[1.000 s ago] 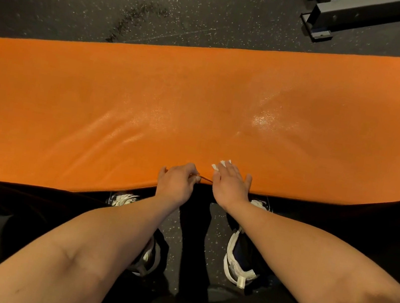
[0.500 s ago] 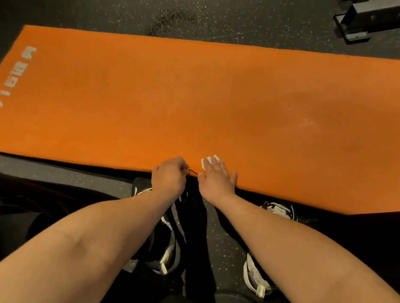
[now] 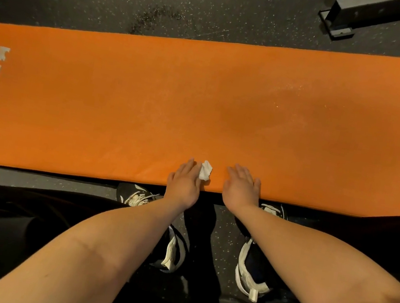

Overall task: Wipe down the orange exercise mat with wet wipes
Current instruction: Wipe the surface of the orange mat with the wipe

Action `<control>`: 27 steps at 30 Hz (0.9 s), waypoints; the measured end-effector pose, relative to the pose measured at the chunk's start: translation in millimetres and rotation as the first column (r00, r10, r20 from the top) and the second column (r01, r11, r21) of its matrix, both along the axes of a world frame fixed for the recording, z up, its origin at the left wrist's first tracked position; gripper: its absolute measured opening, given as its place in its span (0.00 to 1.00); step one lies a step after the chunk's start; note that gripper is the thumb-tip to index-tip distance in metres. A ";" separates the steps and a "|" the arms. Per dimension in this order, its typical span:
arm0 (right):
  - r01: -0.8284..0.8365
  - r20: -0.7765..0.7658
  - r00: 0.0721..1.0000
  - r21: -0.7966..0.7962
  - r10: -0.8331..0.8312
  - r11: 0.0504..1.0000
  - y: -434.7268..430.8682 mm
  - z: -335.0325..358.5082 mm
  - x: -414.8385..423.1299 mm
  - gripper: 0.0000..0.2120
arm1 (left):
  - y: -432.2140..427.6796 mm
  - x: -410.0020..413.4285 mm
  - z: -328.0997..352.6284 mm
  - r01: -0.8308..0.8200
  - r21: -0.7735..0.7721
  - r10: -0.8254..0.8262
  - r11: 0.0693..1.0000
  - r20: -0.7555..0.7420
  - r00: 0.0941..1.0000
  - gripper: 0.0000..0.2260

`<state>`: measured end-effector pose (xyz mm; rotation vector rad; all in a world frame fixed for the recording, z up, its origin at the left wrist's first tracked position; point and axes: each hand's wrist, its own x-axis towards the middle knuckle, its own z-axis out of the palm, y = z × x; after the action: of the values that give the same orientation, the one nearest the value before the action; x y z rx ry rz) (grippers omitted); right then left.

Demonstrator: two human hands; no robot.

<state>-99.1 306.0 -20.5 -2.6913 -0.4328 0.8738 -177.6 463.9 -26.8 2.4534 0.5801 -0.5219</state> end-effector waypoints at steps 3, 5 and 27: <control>-0.006 0.002 1.000 -0.013 0.006 1.000 1.2 0.0 0.2 0.23 | -10.7 12.2 0.7 0.042 0.005 -0.041 0.999 -0.075 0.996 0.24; 0.012 0.012 1.000 -0.012 -0.012 1.000 2.1 -0.6 4.2 0.22 | -18.5 16.1 -0.5 0.074 0.013 -0.074 0.997 -0.047 0.996 0.24; 0.000 0.194 0.981 -0.101 0.020 0.995 16.4 -24.5 5.8 0.22 | -21.5 30.8 -26.1 0.086 0.200 -0.103 0.976 0.075 0.992 0.19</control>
<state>-93.3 322.4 -45.1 -2.8826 -0.4559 0.6532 -146.8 442.4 -53.0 2.6870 0.5023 -0.4123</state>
